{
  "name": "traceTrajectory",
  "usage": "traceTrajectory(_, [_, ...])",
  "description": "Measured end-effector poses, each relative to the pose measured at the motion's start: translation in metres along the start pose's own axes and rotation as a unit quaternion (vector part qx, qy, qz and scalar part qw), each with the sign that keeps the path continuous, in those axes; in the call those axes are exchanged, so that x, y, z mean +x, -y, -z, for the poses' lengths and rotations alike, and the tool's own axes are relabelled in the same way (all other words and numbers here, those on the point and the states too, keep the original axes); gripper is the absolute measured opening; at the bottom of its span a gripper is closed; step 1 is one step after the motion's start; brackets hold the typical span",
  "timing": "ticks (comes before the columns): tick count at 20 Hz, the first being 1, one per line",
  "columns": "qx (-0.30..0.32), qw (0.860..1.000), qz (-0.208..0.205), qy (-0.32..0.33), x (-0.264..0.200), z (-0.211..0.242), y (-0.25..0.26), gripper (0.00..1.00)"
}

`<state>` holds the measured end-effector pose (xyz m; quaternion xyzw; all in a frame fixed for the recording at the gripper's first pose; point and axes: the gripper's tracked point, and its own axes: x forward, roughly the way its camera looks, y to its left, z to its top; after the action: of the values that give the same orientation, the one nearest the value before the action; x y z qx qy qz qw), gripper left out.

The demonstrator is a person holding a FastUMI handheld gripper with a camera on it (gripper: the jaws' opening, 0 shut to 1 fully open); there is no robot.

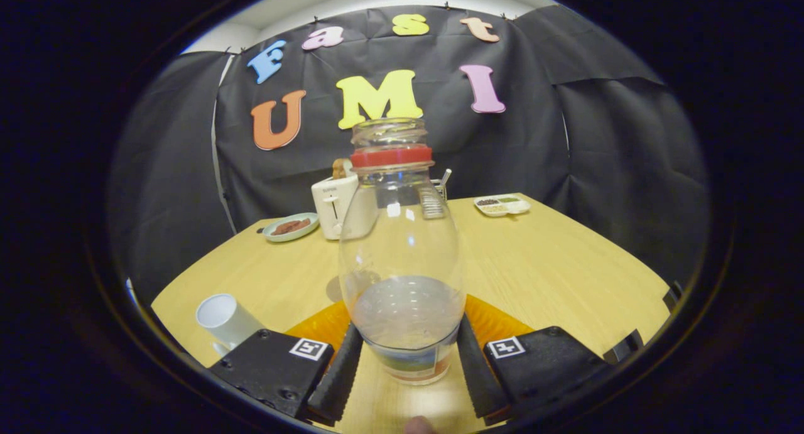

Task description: Take the bottle from table, then pour the juice into the cup, finally place the bottle on the coaster

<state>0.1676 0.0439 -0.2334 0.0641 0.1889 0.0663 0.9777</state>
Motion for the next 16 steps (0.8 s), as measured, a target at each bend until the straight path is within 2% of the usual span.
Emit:
traceTrajectory(4, [-0.067, 0.998, 0.007, 0.013, -0.016, -0.018, -0.009, 0.76])
traceTrajectory(7, [-0.153, 0.988, 0.022, 0.02, -0.026, -0.026, -0.013, 0.76])
traceTrajectory(10, [-0.21, 0.977, 0.029, 0.015, -0.032, -0.029, -0.015, 0.76])
traceTrajectory(12, [-0.254, 0.966, 0.041, 0.013, -0.035, -0.032, -0.014, 0.76])
traceTrajectory(16, [-0.35, 0.935, 0.063, 0.005, -0.034, -0.033, -0.011, 0.76])
